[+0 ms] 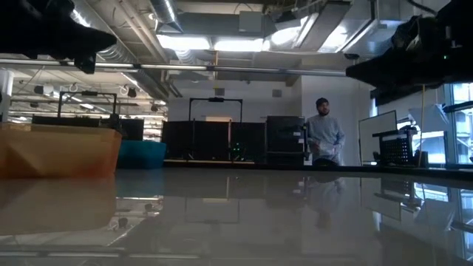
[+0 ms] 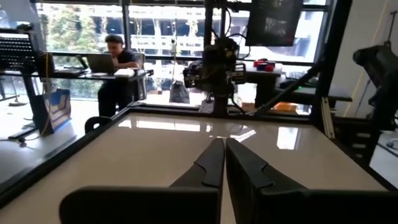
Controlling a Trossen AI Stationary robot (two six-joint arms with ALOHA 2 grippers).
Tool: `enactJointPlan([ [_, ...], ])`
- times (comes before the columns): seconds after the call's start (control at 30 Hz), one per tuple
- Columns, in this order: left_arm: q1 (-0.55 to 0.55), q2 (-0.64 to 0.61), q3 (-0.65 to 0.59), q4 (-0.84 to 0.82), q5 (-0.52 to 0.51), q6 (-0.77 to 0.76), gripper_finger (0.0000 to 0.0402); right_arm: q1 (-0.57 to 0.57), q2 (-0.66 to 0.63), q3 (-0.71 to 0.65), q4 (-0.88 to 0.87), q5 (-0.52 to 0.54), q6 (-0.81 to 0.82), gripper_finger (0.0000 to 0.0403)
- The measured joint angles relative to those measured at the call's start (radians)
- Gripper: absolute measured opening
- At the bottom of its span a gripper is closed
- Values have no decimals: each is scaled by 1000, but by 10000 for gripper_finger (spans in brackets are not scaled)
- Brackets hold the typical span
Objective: Sort blocks by size
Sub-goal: Return to Home Position
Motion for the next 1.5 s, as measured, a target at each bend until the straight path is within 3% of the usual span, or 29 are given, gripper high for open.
enactJointPlan([
  [0.1, 15, 0, -7, -9, 0, -15, 2, 0, -51, 0, -21, -3, 1, 21],
  [0.37, 22, 0, -35, -4, 4, -48, 0, 0, -277, 0, -301, 82, 20, 21],
  [0.6, 13, 0, -38, 0, 16, -54, 0, 0, -530, 0, -547, 41, 64, 21],
  [0.93, 29, 0, -147, 141, 38, -87, 0, 0, -531, -12, -532, -32, 75, 21],
  [1.5, 35, 5, -148, 141, 51, -55, 0, 0, -517, -15, -535, -33, 73, 21],
])
